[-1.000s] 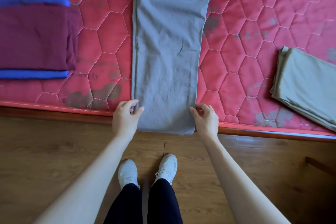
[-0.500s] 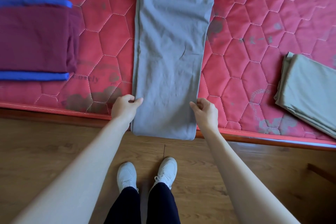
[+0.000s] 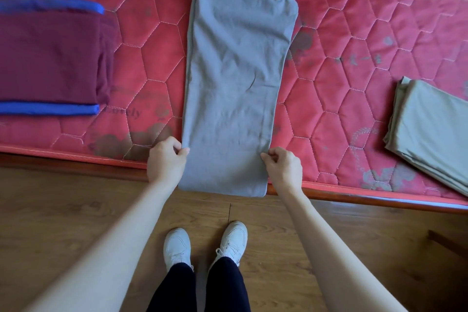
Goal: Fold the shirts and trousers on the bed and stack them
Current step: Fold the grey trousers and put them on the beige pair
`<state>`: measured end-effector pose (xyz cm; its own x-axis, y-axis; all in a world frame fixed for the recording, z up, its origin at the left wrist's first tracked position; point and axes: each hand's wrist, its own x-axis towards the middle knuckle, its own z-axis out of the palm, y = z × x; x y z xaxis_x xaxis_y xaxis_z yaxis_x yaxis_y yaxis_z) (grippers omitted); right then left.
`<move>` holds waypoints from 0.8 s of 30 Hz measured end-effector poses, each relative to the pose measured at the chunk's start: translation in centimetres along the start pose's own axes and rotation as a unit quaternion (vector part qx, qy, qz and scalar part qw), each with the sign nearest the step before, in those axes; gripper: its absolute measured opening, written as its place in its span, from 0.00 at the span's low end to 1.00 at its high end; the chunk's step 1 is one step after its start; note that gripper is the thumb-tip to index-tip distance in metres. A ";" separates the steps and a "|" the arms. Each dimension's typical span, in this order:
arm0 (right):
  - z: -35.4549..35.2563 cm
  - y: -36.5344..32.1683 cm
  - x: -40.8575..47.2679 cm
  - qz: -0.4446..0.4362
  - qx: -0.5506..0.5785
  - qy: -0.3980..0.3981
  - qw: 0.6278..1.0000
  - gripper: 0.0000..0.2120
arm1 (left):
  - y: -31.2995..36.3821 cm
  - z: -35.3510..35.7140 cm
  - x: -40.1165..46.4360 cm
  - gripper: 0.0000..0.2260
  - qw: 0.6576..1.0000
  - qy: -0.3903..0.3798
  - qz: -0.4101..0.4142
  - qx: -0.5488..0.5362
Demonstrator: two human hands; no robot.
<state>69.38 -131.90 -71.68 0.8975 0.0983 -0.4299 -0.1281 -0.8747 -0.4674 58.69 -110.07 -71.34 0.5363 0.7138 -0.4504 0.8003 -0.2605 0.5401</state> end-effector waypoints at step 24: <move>-2.5 -6.2 11.2 -0.027 0.081 0.019 0.996 0.10 | 7.3 0.3 10.5 0.10 0.996 0.059 -0.052 -0.049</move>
<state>81.25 -126.51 -71.68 0.9197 0.1222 -0.3732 -0.1432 -0.7805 -0.6085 70.31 -104.69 -72.37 0.4130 0.8059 -0.4241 0.8167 -0.1217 0.5641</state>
